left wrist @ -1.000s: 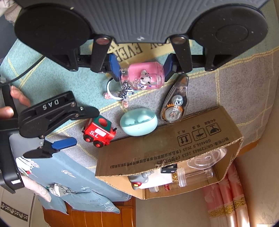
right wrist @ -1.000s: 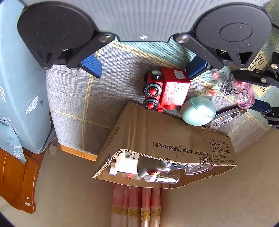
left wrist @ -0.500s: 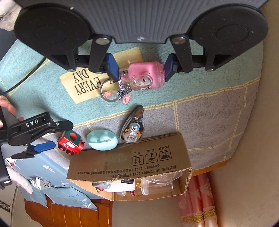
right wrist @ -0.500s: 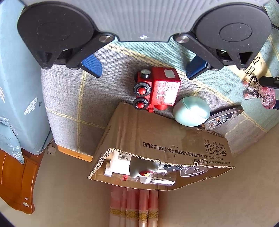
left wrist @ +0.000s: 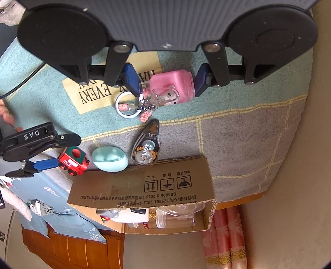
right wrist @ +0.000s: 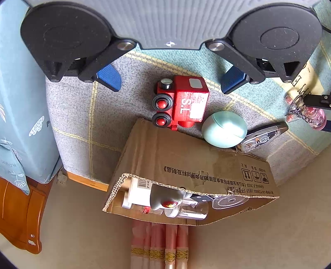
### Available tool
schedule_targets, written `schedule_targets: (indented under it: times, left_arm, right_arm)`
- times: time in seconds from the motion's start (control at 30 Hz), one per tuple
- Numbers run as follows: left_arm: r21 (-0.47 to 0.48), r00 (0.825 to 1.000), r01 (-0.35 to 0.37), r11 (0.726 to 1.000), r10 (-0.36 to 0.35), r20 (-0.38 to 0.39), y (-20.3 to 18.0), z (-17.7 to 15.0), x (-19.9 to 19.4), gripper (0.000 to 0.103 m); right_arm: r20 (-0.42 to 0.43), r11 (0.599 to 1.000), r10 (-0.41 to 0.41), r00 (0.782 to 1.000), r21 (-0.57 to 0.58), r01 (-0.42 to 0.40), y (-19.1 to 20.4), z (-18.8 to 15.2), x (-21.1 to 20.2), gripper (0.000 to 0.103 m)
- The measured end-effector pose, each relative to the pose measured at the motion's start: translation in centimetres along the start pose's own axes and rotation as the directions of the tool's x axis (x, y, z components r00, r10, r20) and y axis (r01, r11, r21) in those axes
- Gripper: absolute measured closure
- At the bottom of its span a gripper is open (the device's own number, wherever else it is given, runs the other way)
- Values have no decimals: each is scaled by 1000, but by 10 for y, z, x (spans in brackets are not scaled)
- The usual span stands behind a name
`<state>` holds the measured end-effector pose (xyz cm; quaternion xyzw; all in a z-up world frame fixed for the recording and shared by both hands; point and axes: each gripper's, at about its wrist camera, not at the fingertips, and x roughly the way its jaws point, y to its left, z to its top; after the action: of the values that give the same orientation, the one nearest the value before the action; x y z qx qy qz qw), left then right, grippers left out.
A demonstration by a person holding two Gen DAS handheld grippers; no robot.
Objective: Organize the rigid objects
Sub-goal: 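Close the left tool on the pink keychain bottle and lift it, then grasp the red toy train with the right tool while the left tool holds the keychain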
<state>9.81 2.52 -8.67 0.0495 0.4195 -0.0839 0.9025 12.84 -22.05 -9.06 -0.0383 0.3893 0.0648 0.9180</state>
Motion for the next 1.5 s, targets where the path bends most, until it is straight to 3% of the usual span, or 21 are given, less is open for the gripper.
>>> schedule_targets:
  times: [0.3, 0.4, 0.6, 0.83, 1.07, 1.5]
  left_arm:
    - [19, 1000, -1, 1000, 1, 1, -4, 4, 3, 46]
    - [23, 1000, 0, 1000, 0, -4, -4, 5, 3, 46]
    - [10, 1000, 0, 1000, 1, -10, -4, 7, 4, 46]
    - [5, 999, 26, 1000, -26, -24, -1, 8, 3, 50]
    - [48, 998, 48, 998, -46, -44, -5, 13, -4, 50]
    - [134, 997, 73, 988, -70, -28, -12, 43, -34, 53]
  right_arm:
    - [-5, 1000, 13, 1000, -11, -13, 8, 9, 5, 0]
    - [-2, 1000, 15, 1000, -18, -15, 7, 10, 2, 5]
    - [-3, 1000, 10, 1000, -14, -10, 6, 13, 1, 19]
    - [-22, 1000, 4, 1000, -24, -5, 6, 16, 0, 48]
    - [-49, 999, 10, 999, -39, -12, 1, 13, -7, 49]
    - [-67, 983, 51, 996, -172, -61, 5, 20, -44, 49]
